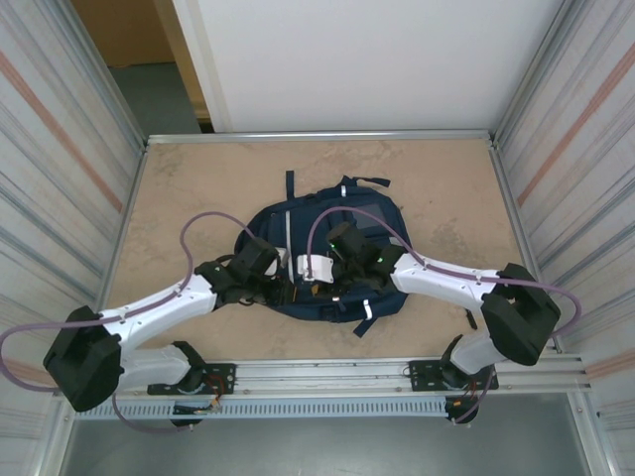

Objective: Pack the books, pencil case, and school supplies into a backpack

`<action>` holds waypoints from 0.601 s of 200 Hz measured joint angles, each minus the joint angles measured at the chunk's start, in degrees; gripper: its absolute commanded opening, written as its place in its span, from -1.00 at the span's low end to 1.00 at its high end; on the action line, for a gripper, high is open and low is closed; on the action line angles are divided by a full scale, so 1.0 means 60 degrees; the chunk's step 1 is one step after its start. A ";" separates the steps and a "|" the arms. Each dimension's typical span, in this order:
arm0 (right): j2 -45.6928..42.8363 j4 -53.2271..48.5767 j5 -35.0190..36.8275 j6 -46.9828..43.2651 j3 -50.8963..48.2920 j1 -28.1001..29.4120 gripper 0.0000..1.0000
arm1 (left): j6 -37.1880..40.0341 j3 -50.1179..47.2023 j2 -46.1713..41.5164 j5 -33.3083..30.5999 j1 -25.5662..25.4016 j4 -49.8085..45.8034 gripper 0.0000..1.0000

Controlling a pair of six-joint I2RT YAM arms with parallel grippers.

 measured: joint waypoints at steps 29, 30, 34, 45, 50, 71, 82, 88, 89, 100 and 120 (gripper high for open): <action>0.0142 0.0426 -0.0022 -0.0244 -0.0025 0.0069 -0.09 | 0.0062 -0.0200 0.0069 0.0324 -0.0058 0.0546 -0.31; 0.0146 0.0430 -0.0036 -0.0266 -0.0025 0.0069 -0.09 | 0.0076 -0.0208 0.0069 0.0331 -0.0069 0.0568 -0.31; 0.0160 0.0423 -0.0058 -0.0313 -0.0022 0.0080 -0.07 | 0.0080 -0.0226 0.0069 0.0357 -0.0098 0.0608 -0.30; 0.0186 0.0302 -0.0193 -0.0419 0.0007 0.0102 -0.03 | 0.0127 -0.0277 0.0069 0.0408 -0.0175 0.0725 -0.26; 0.0193 0.0219 -0.0291 -0.0455 0.0033 0.0109 -0.02 | 0.0164 -0.0313 0.0058 0.0444 -0.0208 0.0787 -0.25; 0.0244 -0.0361 -0.0736 -0.0710 0.0237 0.0124 -0.01 | 0.0270 -0.0532 -0.0098 0.0466 -0.0237 0.1049 -0.22; 0.0284 -0.0535 -0.0805 -0.0831 0.0299 0.0131 -0.01 | 0.0313 -0.0634 -0.0215 0.0463 -0.0237 0.1122 -0.23; 0.0310 -0.0550 -0.0790 -0.0845 0.0299 0.0135 -0.03 | 0.0328 -0.0656 -0.0255 0.0459 -0.0237 0.1126 -0.23; 0.0317 -0.0554 -0.0787 -0.0845 0.0299 0.0135 -0.03 | 0.0331 -0.0659 -0.0262 0.0459 -0.0237 0.1126 -0.22; 0.0433 -0.0495 -0.0586 -0.0834 0.0295 0.0186 -0.07 | 0.0342 -0.0699 -0.0302 0.0452 -0.0237 0.1180 -0.24; 0.0794 -0.0051 0.0226 -0.0685 0.0284 0.0346 -0.46 | 0.0433 -0.0769 -0.0299 0.0393 -0.0237 0.1268 -0.24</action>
